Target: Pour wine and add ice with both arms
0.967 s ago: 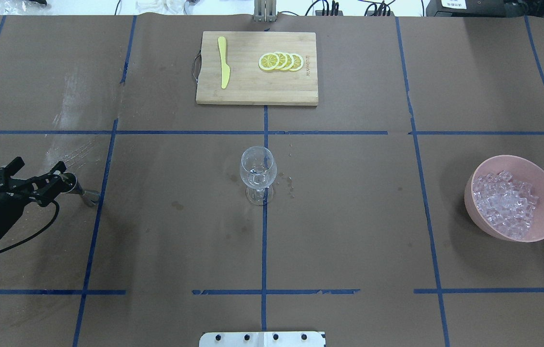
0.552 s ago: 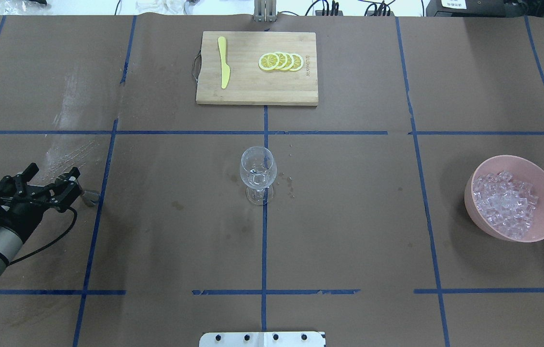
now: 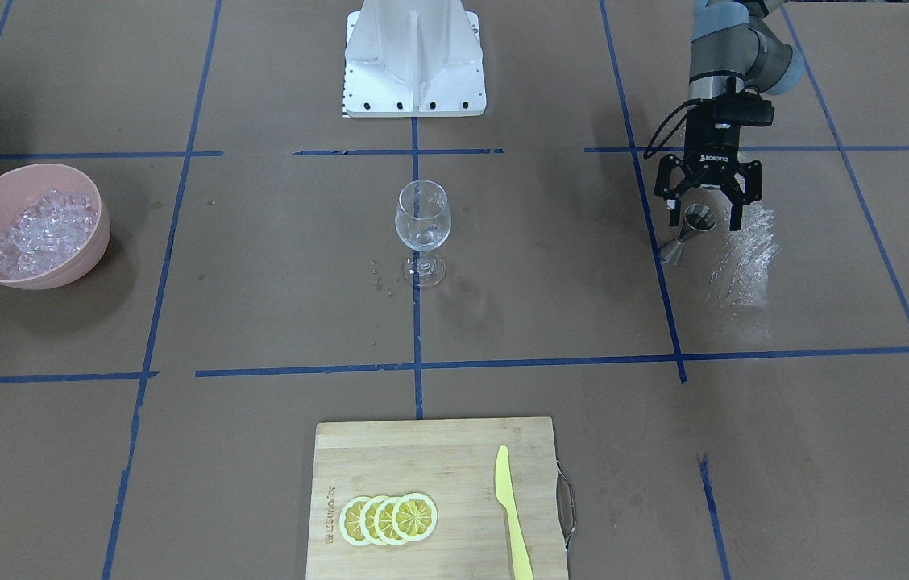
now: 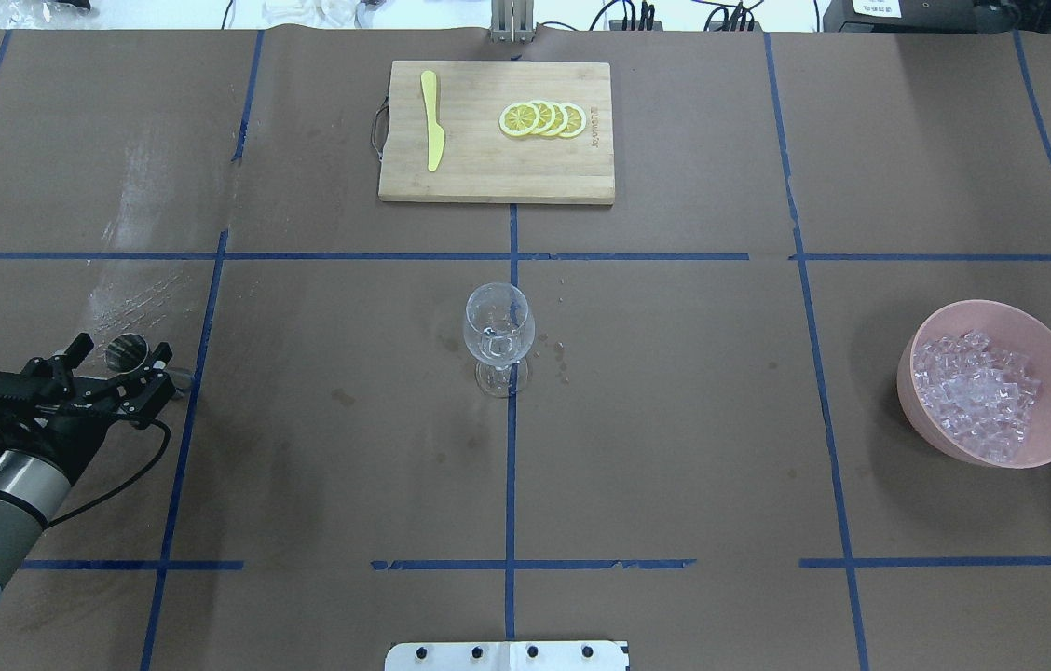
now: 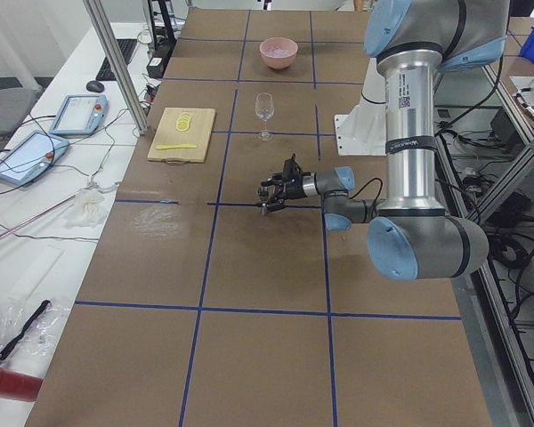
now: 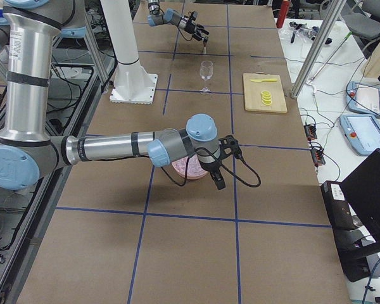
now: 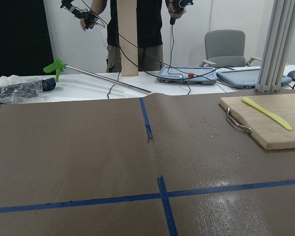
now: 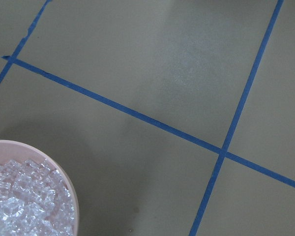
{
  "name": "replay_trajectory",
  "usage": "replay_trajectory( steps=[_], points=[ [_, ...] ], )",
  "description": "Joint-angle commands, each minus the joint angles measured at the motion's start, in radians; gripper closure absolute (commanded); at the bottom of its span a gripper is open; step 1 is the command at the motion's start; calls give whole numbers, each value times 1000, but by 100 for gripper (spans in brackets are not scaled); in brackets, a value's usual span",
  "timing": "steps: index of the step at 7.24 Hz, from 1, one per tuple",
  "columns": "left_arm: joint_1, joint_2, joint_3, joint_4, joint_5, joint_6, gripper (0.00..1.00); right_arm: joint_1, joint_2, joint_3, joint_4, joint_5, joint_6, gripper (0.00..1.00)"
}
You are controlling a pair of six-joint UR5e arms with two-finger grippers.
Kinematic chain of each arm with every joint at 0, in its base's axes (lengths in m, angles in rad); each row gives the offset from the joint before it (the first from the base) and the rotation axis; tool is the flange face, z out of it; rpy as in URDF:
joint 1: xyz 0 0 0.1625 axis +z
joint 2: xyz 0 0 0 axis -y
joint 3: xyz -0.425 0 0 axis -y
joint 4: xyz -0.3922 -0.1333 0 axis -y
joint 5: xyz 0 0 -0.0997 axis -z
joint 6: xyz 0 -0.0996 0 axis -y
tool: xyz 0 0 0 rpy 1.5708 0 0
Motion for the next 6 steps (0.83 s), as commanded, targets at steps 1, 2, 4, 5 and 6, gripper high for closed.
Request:
replay_trajectory(
  steps=[1, 2, 4, 5, 6],
  points=[
    [24, -3, 33, -1, 14, -31, 8, 0, 0, 0, 0, -2, 0, 0],
    [38, -5, 48, -1, 12, -42, 17, 2, 0, 0, 0, 0, 0, 0],
    [60, -32, 81, 1, 14, -68, 36, 0, 0, 0, 0, -2, 0, 0],
    [61, -34, 91, 1, 14, -71, 43, 0, 0, 0, 0, 0, 0, 0],
    [63, -36, 99, 1, 14, -74, 43, 0, 0, 1, 0, -2, 0, 0]
  ],
)
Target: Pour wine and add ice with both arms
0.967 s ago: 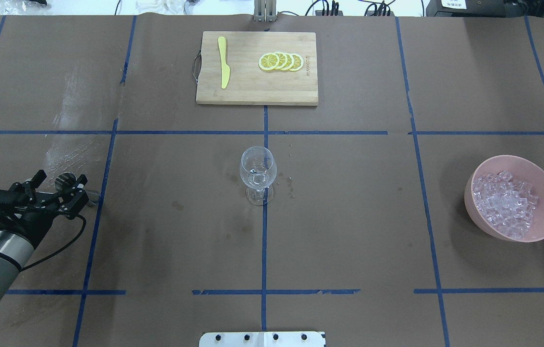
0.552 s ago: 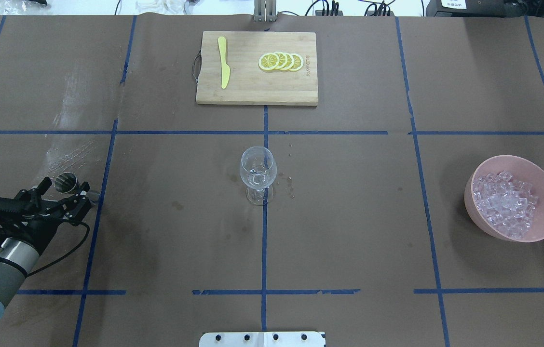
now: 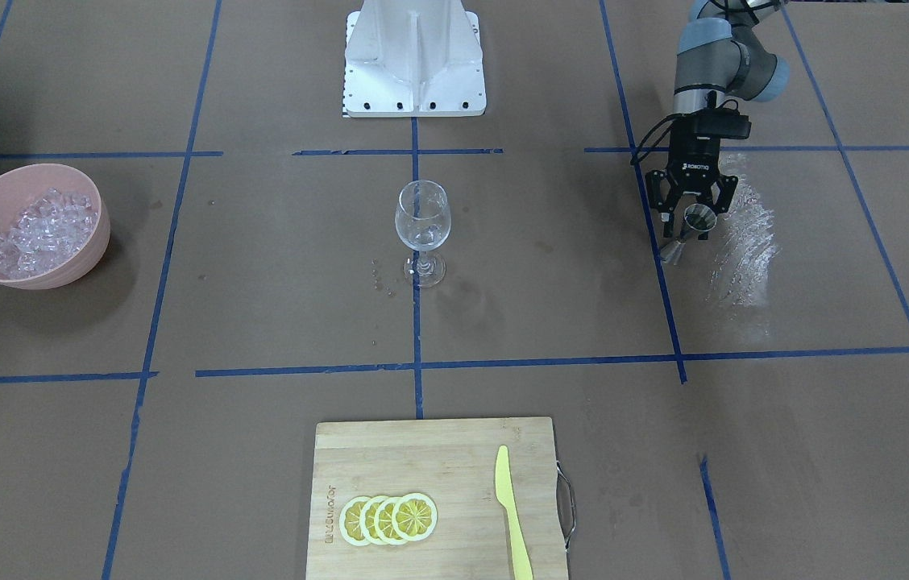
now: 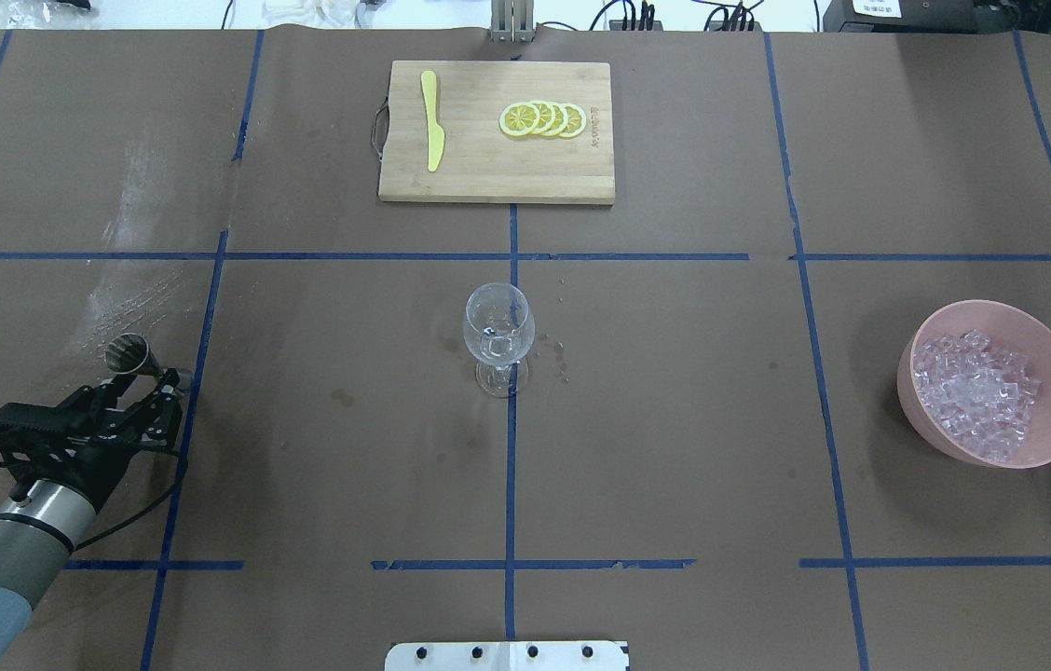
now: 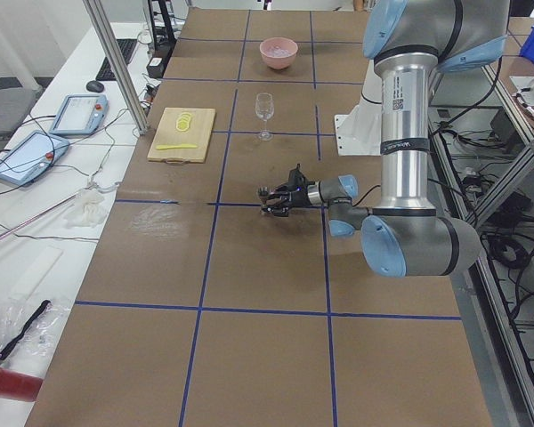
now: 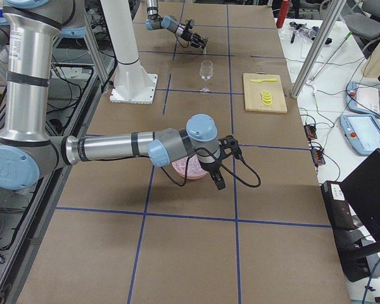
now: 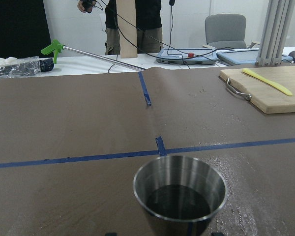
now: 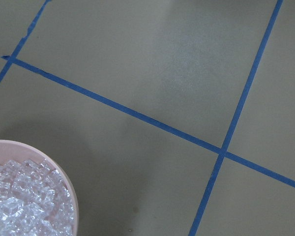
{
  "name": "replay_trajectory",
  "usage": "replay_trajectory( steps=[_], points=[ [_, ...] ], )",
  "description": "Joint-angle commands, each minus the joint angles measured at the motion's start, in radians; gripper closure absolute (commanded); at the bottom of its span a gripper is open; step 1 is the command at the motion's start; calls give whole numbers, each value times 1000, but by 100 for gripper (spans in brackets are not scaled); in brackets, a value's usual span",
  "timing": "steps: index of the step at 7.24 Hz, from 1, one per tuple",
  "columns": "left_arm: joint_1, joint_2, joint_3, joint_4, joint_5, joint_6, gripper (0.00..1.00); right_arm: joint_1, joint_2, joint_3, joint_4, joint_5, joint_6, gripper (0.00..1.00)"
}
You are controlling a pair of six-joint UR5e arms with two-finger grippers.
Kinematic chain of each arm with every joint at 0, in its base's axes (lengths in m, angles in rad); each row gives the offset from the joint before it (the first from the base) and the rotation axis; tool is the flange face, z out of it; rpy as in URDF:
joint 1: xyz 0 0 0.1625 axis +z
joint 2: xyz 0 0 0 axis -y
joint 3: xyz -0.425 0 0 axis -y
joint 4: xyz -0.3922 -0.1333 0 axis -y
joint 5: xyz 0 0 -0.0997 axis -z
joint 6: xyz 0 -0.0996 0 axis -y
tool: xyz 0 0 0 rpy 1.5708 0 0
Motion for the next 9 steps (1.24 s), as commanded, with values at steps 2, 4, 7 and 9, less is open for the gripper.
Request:
replay_trajectory(
  steps=[2, 4, 7, 9],
  points=[
    [2, -5, 12, 0, 12, -5, 42, 0, 1, 0, 0, -1, 0, 0],
    [2, -7, 15, 0, 28, -5, 43, 0, 2, 0, 0, -1, 0, 0],
    [2, -37, 21, -1, 43, -5, 42, 0, 5, 0, 0, -1, 0, 0],
    [2, -37, 27, -1, 43, -5, 43, 0, 5, 0, 0, -1, 0, 0]
  ],
)
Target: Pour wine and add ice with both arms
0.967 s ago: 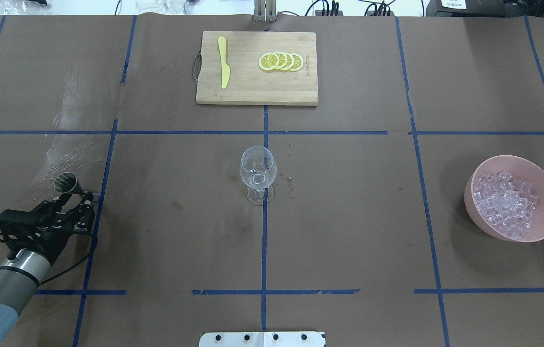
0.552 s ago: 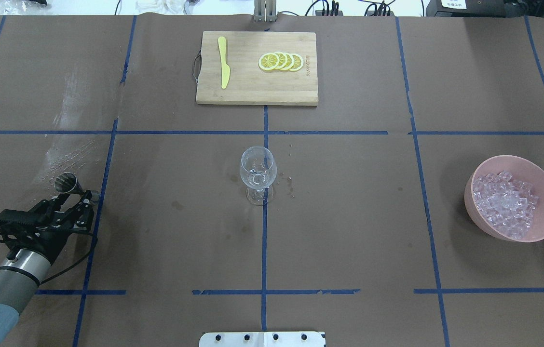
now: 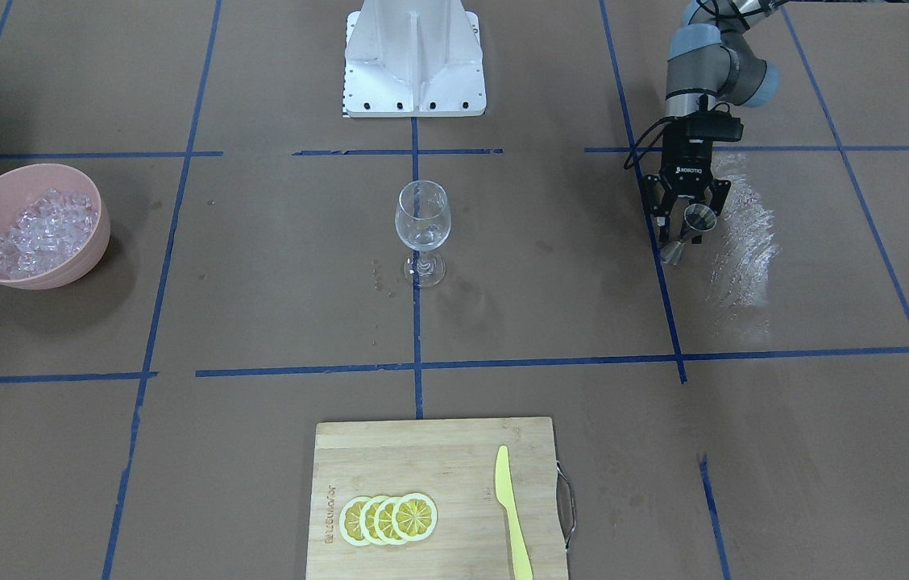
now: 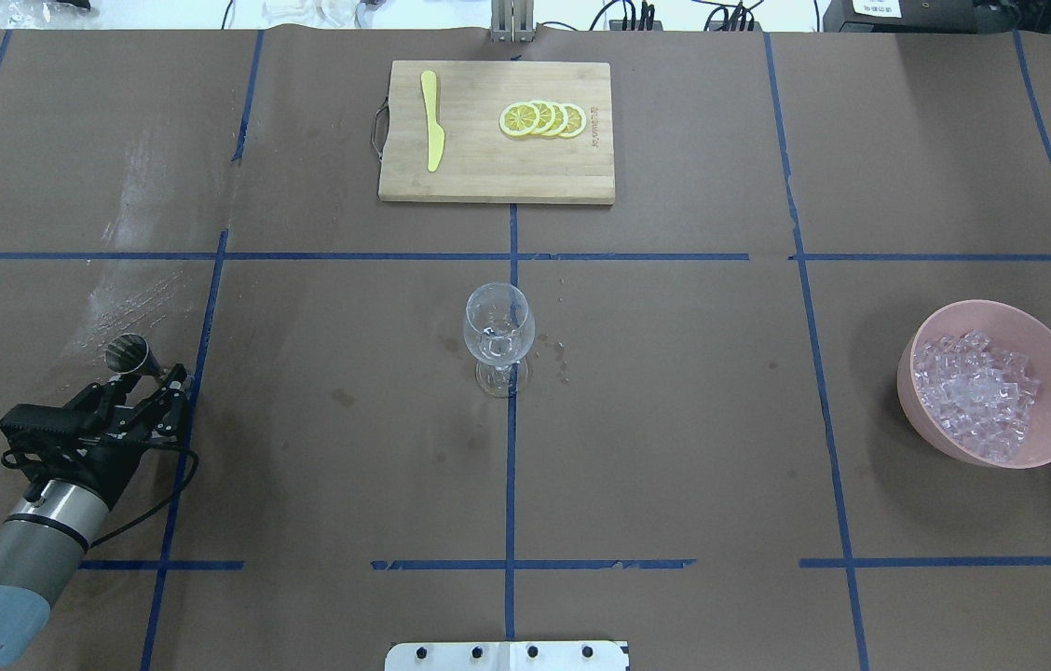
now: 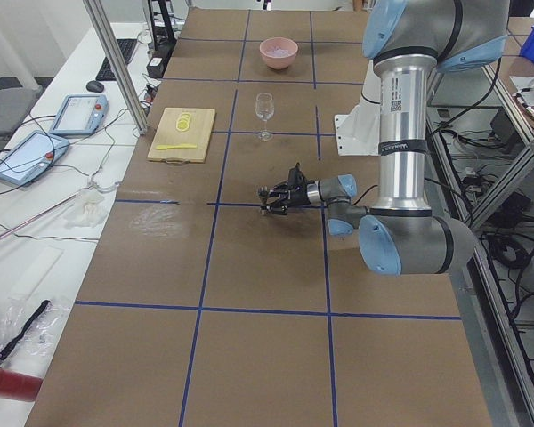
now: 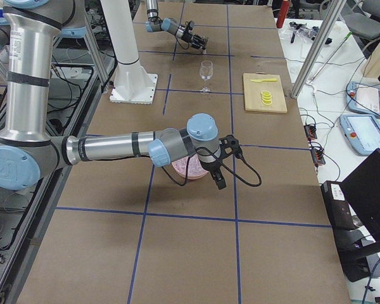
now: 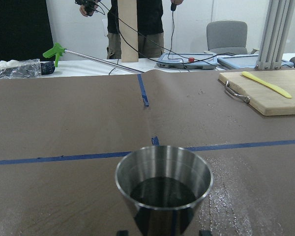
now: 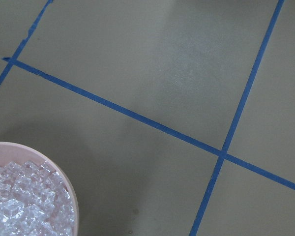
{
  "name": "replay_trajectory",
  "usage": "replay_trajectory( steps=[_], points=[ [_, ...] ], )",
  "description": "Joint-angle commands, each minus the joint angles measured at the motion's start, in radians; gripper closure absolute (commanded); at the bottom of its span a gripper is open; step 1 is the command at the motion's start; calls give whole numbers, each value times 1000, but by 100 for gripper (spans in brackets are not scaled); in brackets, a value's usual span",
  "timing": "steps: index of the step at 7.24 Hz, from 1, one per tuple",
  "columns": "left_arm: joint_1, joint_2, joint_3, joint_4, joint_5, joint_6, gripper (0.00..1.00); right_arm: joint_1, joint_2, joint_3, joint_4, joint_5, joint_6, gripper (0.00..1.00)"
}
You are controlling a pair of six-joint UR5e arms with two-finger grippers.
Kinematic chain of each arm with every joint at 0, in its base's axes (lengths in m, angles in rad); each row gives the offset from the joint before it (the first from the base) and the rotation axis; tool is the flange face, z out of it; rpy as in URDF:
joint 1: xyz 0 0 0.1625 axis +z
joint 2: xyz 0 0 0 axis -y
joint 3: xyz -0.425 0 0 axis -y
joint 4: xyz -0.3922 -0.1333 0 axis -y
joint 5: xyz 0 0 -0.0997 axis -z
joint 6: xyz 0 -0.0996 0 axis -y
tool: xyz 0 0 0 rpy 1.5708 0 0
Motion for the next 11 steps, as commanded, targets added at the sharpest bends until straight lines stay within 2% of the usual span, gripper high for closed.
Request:
replay_trajectory(
  steps=[1, 2, 3, 4, 5, 8, 9, 10, 11],
  points=[
    [0, -2, 4, 0, 1, 0, 45, 0, 0, 0, 0, 0, 0, 0],
    [0, -2, 4, 0, 1, 0, 47, 0, 0, 0, 0, 0, 0, 0],
    [-2, -2, 2, -2, 1, 0, 60, 0, 3, 0, 0, 0, 0, 0],
    [-2, -2, 2, -8, 5, 0, 91, 0, 3, 0, 0, 0, 0, 0],
    [-3, -1, -4, -11, 5, 2, 100, 0, 5, 0, 0, 0, 0, 0],
    [-5, 4, -36, -18, 5, 15, 100, 0, 8, -5, 0, 0, 0, 0],
    [-6, 4, -68, -18, 7, 76, 100, 0, 9, -6, 0, -2, 0, 0],
    [-14, -4, -82, -46, 49, 213, 100, 0, 10, -6, 0, -2, 0, 0],
    [-15, -2, -85, -171, 51, 342, 100, 0, 10, -6, 0, -2, 0, 0]
  ],
)
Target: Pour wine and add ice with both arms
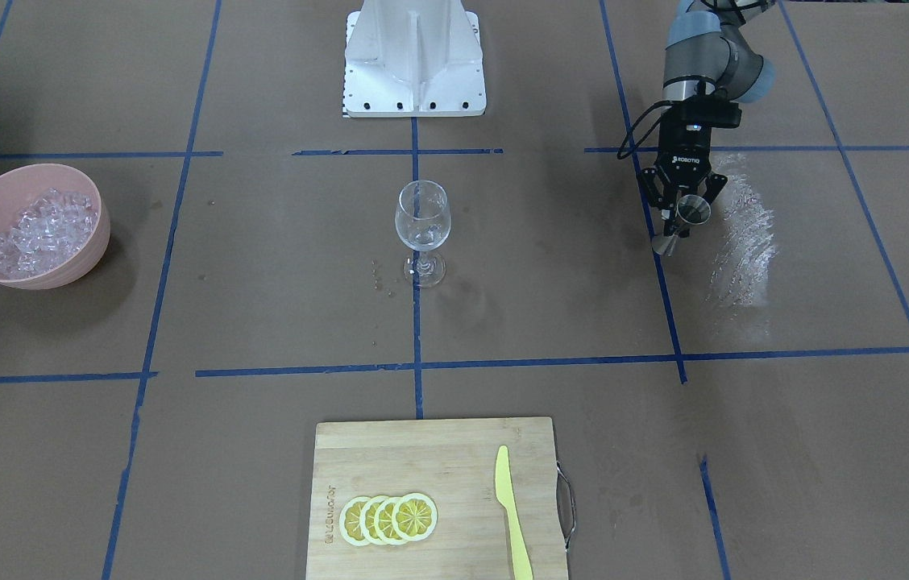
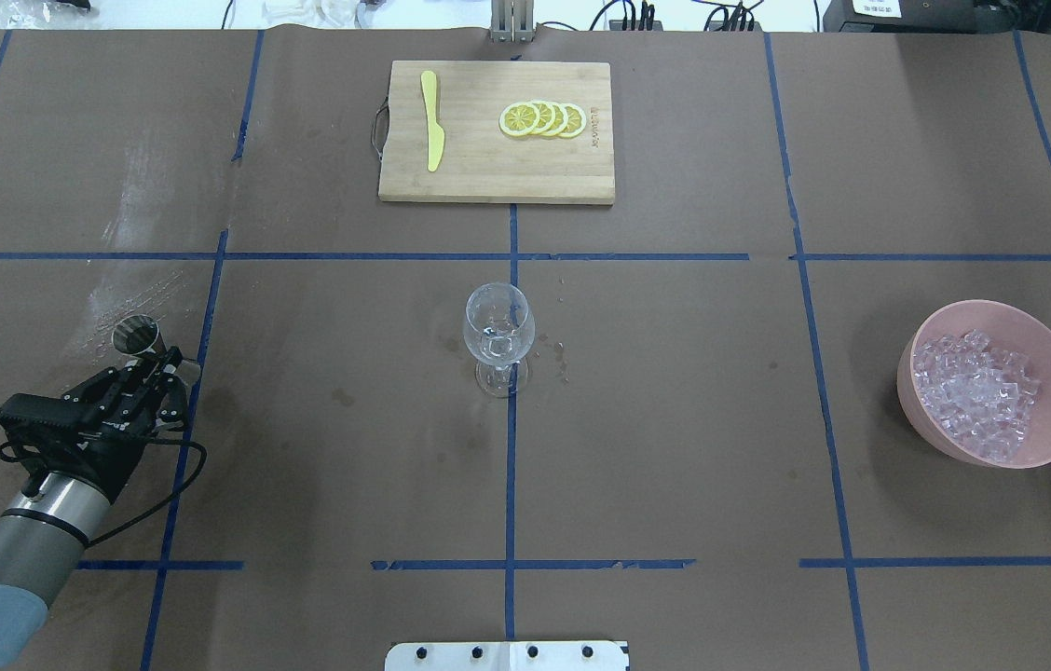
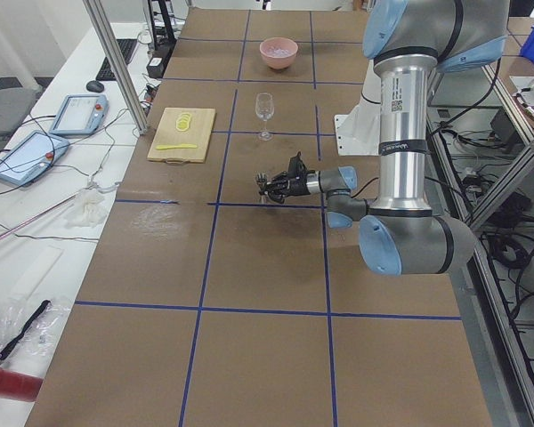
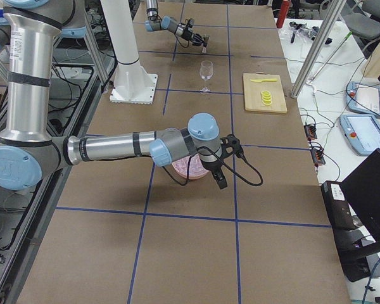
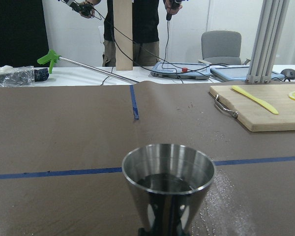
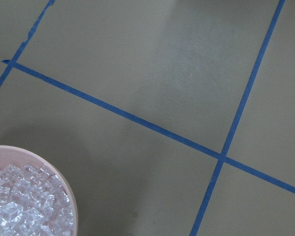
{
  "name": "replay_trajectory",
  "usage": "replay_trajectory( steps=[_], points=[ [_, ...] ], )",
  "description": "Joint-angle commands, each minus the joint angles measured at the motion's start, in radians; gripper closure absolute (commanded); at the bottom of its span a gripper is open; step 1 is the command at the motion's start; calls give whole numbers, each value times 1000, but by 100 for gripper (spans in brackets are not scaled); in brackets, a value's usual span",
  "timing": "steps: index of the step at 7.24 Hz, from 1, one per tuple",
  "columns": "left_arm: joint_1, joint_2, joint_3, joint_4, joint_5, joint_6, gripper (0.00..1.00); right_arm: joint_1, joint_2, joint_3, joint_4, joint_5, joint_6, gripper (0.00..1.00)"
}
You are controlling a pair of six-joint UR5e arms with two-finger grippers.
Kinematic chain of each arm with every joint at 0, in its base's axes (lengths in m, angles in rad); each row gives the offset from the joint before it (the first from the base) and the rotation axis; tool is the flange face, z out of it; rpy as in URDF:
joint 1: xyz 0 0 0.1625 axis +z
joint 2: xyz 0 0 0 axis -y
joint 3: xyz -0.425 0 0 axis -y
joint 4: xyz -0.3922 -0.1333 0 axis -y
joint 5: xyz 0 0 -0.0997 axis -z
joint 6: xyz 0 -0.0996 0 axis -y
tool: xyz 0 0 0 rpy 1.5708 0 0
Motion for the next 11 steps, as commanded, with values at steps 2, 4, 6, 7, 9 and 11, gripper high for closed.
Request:
replay_trajectory(
  steps=[2, 4, 6, 7, 9, 11],
  points=[
    [-11, -82, -27, -277, 22, 680, 100, 0, 0, -2, 0, -2, 0, 0],
    [-14, -206, -29, -258, 22, 741, 100, 0, 0, -3, -2, -2, 0, 0],
    [-16, -330, -34, -67, -7, 749, 100, 0, -1, -5, -2, -2, 0, 0],
    [-17, -348, -35, -52, -72, 737, 100, 0, -1, -5, -2, -2, 0, 0],
    [-17, -384, -38, -25, -131, 697, 100, 0, -6, -5, 0, -3, 0, 0],
    [-17, -447, -58, 132, -175, 601, 100, 2, -10, -5, -2, -3, -2, 0]
  ],
)
